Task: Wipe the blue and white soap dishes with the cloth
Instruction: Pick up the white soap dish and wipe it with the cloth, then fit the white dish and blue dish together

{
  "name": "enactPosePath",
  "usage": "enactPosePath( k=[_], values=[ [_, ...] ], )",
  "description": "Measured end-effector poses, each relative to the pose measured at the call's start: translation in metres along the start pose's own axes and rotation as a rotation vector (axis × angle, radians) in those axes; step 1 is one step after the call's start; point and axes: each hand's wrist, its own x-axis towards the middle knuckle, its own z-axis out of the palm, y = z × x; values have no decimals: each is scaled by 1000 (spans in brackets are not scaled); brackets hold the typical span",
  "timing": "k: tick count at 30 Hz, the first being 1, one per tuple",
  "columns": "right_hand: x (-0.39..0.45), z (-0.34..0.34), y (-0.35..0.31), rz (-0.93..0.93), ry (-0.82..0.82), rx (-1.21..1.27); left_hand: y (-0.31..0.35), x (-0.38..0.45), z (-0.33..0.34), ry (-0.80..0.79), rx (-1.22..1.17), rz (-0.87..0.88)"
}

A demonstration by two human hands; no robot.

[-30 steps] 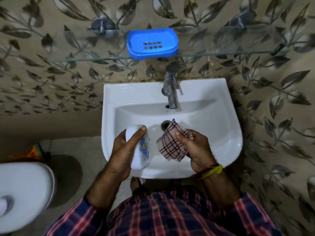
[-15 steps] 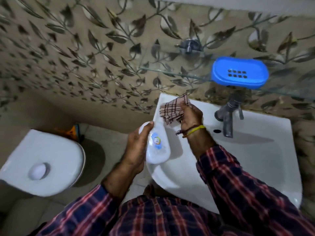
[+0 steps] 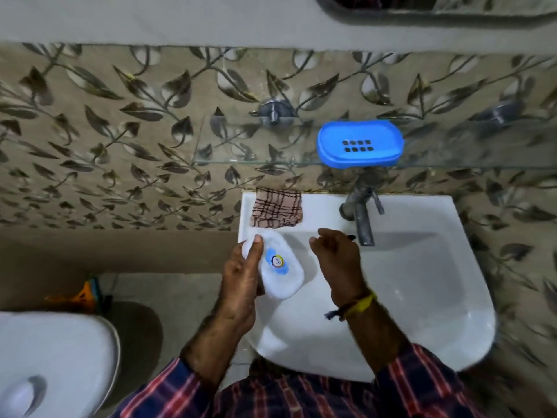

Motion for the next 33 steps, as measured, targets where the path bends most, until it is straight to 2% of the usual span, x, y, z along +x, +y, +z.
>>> enactPosePath(
  k=[2, 8, 11, 16, 18, 22, 25, 28, 33],
  values=[
    [-10, -23, -8, -72, 59, -2, -3, -1, 3, -20, 25, 18],
    [-14, -69, -70, -448, 177, -121, -5, -6, 25, -28, 38, 37],
    [-14, -81, -95, -589, 214, -134, -4, -12, 37, -62, -113, -77],
    [-10, -92, -133, -755, 264, -165, -8, -22, 48, -79, -418, -370],
    [-5, -93, -147, -786, 225, -237, -11, -27, 55, -118, -521, -456],
    [15, -99, -175, -815, 74, -507, -13, -44, 63, -242, -685, -502],
    [35, -101, -193, -792, -102, -750, -12, -54, 63, -312, -602, -494],
    [52, -97, -207, -717, -285, -943, -11, -60, 61, -300, -521, -431],
    [69, -91, -223, -735, -325, -1089, 7, -70, 66, -306, -441, -191]
  ],
)
